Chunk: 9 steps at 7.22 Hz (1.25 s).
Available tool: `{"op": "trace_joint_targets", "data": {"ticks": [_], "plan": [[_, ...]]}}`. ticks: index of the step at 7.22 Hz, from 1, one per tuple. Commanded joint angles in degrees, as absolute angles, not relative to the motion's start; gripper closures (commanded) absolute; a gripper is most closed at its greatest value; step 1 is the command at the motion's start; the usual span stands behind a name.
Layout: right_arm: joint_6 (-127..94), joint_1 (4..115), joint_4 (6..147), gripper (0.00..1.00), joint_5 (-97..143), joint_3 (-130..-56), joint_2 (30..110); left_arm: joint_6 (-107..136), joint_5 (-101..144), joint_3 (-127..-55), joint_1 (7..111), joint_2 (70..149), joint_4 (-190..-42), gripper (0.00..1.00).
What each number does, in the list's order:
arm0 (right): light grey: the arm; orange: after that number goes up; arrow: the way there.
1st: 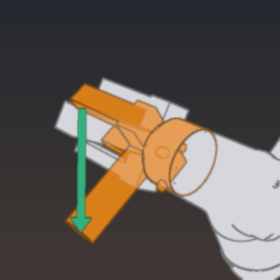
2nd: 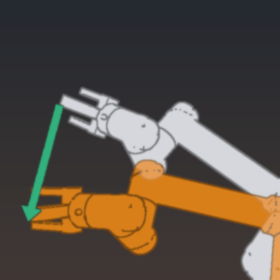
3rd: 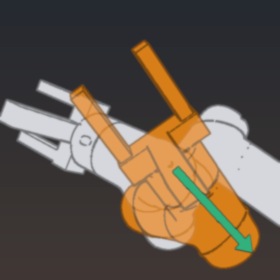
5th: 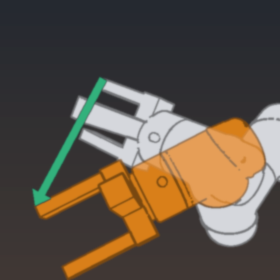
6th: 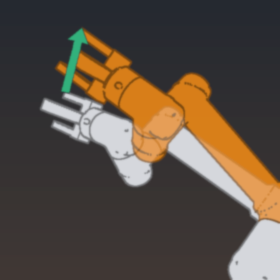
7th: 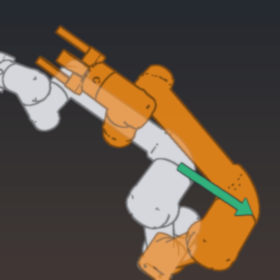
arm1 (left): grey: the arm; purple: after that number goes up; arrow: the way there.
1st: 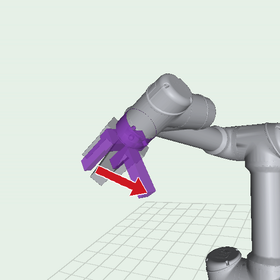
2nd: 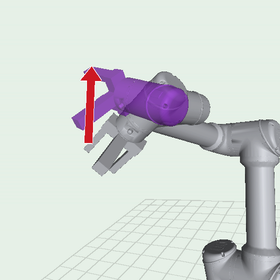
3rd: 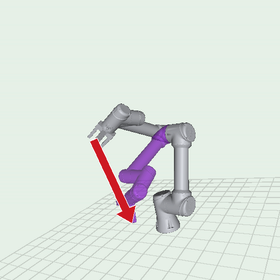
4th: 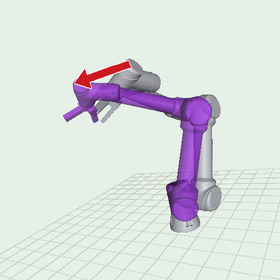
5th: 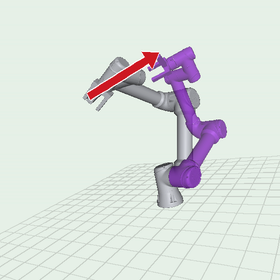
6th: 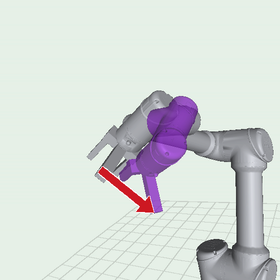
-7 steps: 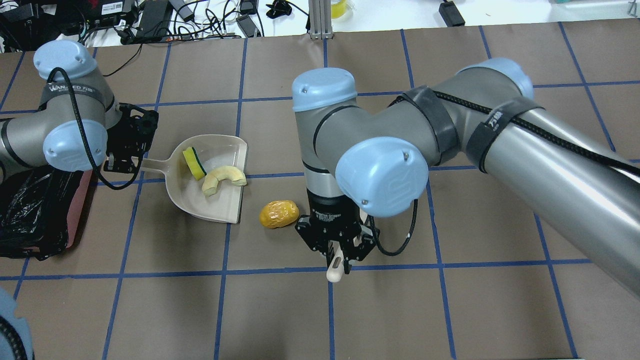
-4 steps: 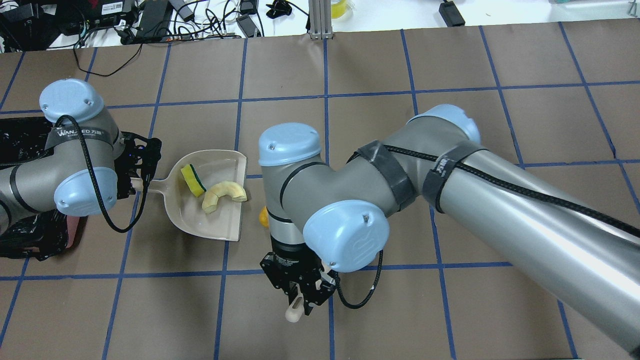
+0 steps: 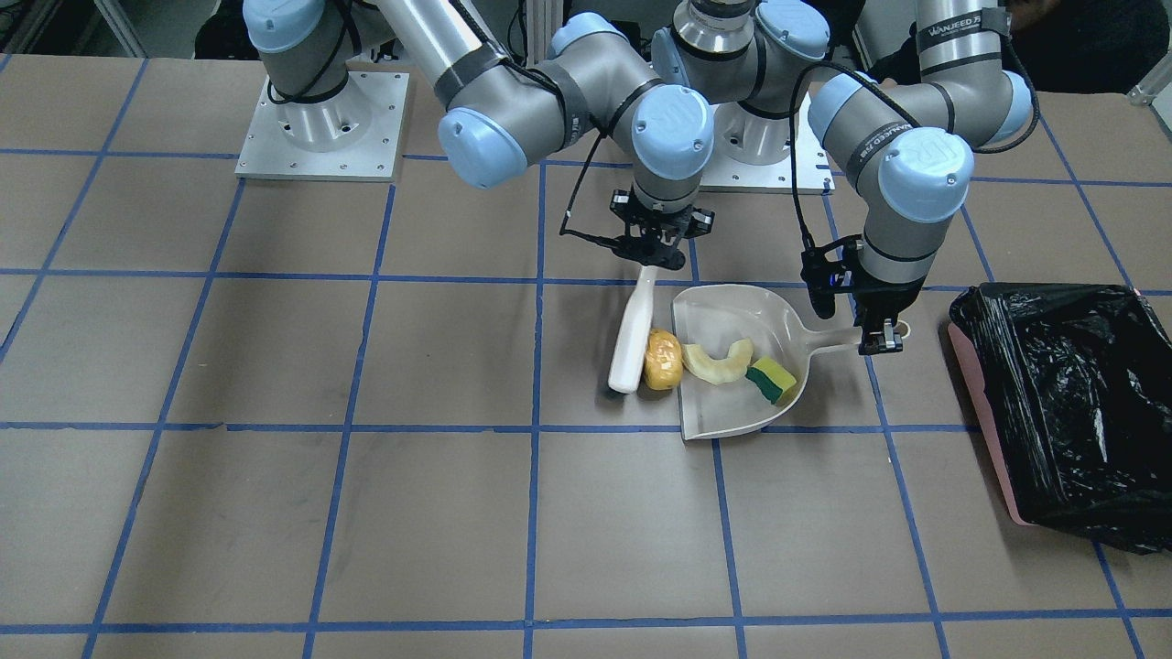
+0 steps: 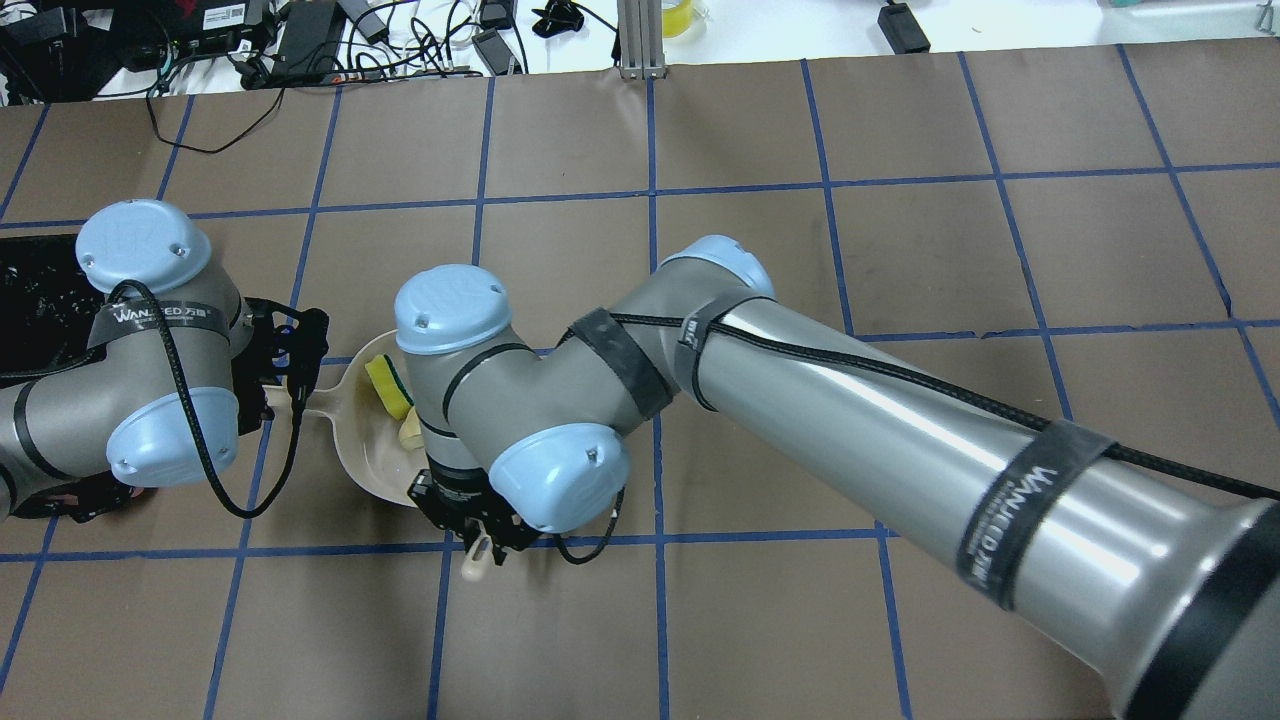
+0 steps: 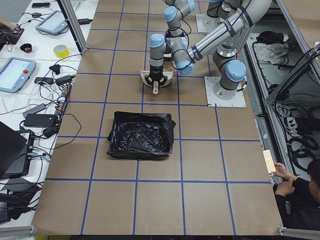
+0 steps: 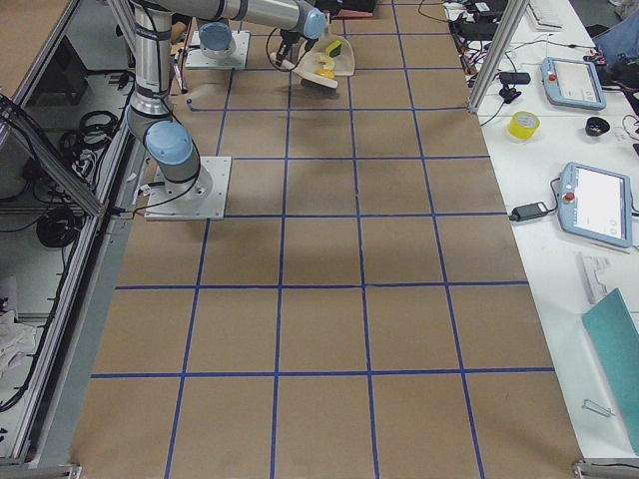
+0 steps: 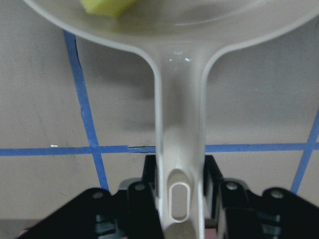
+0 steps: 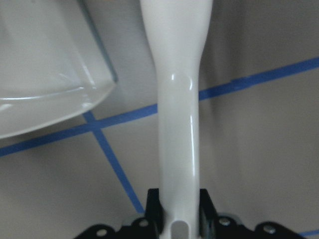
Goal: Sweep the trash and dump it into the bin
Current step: 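Sweep the yellow potato toy into the dustpan with the right-held brush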
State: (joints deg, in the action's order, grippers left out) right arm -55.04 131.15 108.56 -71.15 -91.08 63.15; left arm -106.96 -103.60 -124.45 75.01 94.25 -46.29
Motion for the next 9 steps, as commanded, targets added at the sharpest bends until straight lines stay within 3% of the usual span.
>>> {"op": "trace_joint_targets", "data": {"ticks": [1, 6, 9], "plan": [[-52.5, 133.1, 110.7, 1.00, -71.0, -82.6, 57.5, -106.5, -103.5, -124.3, 75.1, 94.0, -46.4, 1.00], [-36.4, 131.9, 103.4, 1.00, -78.3, -82.1, 59.8, -106.5, -101.4, -121.0, 74.0, 94.6, -48.3, 1.00], [-23.3, 120.8, 90.2, 1.00, -81.9, -82.0, 65.2, -107.8, -95.2, -116.1, 68.5, 95.4, -55.5, 1.00]]}}
